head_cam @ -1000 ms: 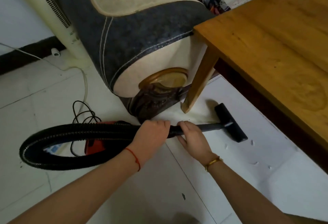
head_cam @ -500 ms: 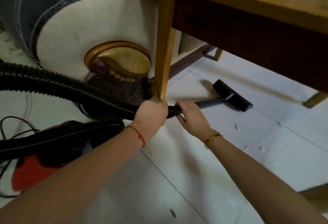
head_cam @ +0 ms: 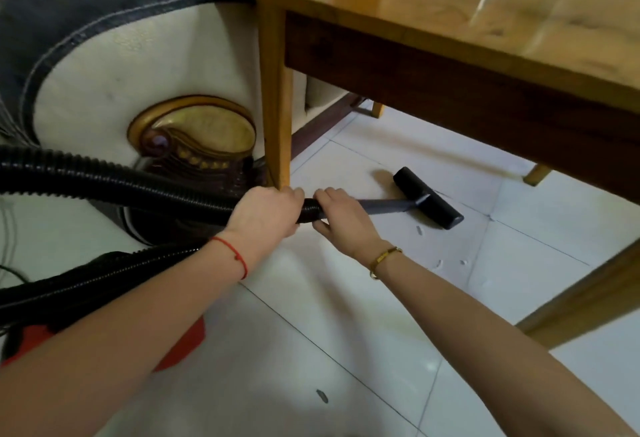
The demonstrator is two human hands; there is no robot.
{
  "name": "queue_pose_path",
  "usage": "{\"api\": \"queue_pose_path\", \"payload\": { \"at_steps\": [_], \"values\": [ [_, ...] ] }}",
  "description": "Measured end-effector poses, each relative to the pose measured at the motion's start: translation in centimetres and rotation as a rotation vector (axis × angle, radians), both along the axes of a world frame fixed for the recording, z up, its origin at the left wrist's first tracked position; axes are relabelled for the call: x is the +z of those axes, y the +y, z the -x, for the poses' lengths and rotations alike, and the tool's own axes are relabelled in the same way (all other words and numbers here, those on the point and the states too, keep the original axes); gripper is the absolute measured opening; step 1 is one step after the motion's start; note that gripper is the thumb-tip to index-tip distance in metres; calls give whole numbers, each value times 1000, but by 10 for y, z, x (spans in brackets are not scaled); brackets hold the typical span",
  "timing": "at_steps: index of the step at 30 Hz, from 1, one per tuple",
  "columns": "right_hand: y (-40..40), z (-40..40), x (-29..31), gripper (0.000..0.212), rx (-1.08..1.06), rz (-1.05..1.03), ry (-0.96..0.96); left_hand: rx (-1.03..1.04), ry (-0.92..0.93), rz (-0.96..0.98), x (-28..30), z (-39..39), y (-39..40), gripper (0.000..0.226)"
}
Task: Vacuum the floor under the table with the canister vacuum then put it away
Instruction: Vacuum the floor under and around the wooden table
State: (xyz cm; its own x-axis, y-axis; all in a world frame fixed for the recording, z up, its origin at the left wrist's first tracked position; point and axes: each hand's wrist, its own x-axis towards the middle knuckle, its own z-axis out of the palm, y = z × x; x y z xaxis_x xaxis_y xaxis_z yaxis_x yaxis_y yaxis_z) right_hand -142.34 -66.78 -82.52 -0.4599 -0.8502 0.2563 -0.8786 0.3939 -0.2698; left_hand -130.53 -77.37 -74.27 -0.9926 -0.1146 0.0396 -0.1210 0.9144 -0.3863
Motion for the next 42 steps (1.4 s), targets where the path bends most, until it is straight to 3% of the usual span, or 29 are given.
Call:
{"api": "queue_pose_path", "payload": {
  "at_steps": [13, 24, 32, 42],
  "values": [
    [59, 69, -50, 16, -219, -75, 87, -63, -53, -92, -59, 94, 35, 30],
    [122, 134, -75, 21, -266, -112, -48, -91, 6, -185, -108, 164, 91, 26],
    [99, 109, -56, 21, -197, -84, -99, -47, 5, -166, -80, 130, 74, 27],
    [18, 20, 0, 17, 5, 5, -163, 59, -25, -90, -13, 29, 16, 31]
  ]
}}
